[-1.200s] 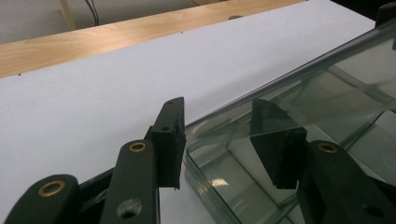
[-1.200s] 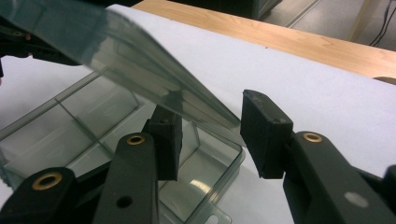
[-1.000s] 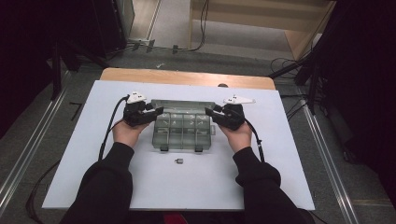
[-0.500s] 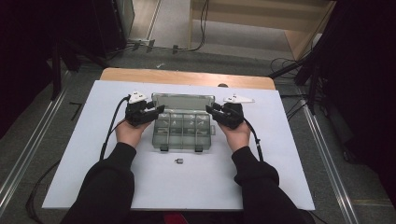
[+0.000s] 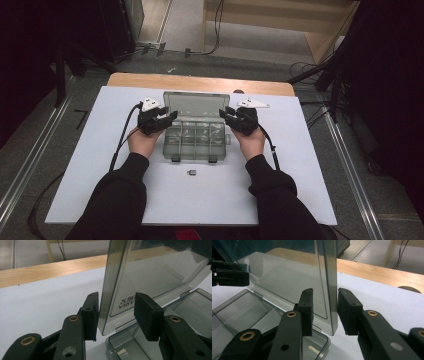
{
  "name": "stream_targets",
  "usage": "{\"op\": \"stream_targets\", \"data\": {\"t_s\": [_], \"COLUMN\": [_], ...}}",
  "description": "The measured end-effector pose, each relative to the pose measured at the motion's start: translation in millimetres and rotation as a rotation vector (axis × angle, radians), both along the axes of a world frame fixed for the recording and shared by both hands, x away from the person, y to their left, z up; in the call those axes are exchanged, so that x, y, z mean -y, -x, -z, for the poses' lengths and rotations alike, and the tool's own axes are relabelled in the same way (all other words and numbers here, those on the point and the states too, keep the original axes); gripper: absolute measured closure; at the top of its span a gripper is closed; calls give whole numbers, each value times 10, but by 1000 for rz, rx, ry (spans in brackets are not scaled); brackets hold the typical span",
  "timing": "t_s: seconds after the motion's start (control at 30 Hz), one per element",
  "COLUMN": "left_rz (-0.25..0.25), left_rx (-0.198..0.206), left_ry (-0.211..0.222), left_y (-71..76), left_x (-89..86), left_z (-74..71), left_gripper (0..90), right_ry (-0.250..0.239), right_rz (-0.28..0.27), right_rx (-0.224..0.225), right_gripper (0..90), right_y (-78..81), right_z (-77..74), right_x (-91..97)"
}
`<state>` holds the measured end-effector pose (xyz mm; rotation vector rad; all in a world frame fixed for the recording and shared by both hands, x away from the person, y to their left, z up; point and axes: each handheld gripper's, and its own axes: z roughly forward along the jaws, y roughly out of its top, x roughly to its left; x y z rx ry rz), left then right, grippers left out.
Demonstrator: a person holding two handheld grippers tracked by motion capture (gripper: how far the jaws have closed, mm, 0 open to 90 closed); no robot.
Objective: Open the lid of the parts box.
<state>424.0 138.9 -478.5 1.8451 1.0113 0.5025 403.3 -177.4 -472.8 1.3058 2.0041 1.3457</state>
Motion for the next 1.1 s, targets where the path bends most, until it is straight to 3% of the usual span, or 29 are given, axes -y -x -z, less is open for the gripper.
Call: {"op": "stream_targets", "data": {"t_s": [0.27, 0.43, 1.0, 1.1], "left_rz": [-11, -14, -38, -47], "left_rx": [11, 20, 16, 18], "left_ry": [5, -20, 9, -5], "left_y": [-33, -52, -113, -119], "left_x": [31, 44, 78, 99], "left_z": [48, 64, 130, 143], "left_gripper": [555, 568, 545, 529], "right_ry": [-2, 9, 17, 16], "right_rz": [15, 20, 47, 50], "right_rx": [11, 16, 13, 6], "right_gripper": [627, 616, 572, 571], "right_y": [-51, -67, -106, -124], "right_z": [52, 77, 157, 188], "right_x": [-27, -40, -86, -86]}}
